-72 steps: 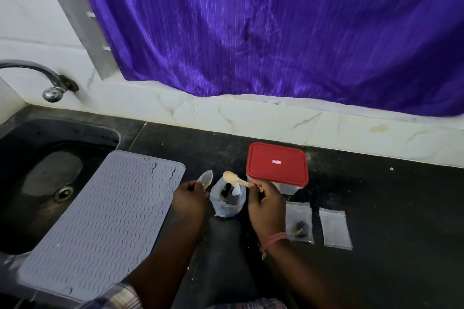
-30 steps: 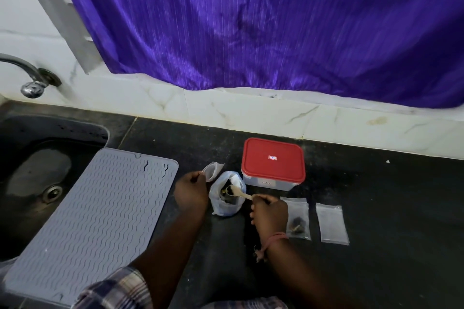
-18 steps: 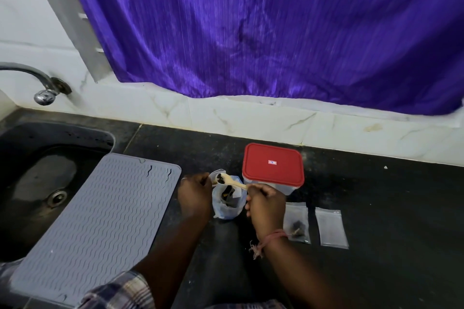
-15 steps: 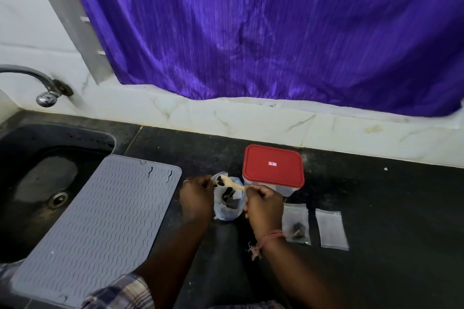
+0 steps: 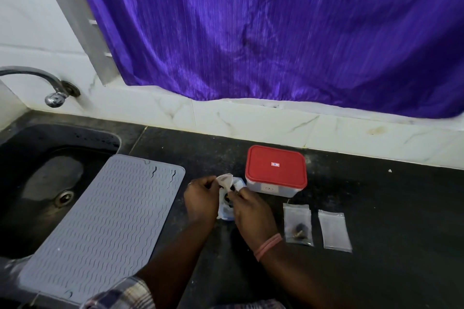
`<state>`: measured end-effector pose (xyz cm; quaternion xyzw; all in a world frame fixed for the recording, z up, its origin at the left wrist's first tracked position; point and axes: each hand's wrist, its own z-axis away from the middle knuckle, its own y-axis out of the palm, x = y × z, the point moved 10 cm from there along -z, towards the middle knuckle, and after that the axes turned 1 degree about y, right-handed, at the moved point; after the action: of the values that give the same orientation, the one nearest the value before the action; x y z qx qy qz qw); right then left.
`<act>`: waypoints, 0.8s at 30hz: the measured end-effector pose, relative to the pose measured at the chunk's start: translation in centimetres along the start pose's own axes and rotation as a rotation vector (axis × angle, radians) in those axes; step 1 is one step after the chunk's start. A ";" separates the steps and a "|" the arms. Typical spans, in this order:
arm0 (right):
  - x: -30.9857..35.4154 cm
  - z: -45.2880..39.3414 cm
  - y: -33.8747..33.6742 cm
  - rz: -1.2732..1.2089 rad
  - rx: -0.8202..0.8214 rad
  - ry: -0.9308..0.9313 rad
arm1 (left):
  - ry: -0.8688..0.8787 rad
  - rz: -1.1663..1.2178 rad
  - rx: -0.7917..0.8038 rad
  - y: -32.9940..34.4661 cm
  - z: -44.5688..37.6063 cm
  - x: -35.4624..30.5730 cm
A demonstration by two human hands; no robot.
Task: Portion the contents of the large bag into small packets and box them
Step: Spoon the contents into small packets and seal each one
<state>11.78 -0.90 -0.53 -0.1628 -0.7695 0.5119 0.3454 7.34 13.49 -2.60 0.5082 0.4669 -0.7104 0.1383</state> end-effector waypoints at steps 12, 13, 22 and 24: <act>-7.6 2.1 -2.7 -0.406 -0.378 0.425 | -0.354 0.090 -0.070 -0.5 -1.3 5.1; -8.0 2.2 -1.9 -0.384 -0.340 0.443 | -0.372 0.096 -0.060 -0.1 -1.5 5.8; -5.6 0.3 1.8 -0.113 0.003 0.278 | -0.449 0.220 0.024 3.5 -1.5 6.5; -4.9 -0.4 2.7 -0.019 0.061 0.183 | -0.478 0.213 0.044 4.2 -1.6 6.8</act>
<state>15.26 -2.50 -4.64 -0.1910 -0.7204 0.5145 0.4241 8.12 14.47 -10.63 0.3750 0.3494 -0.8018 0.3074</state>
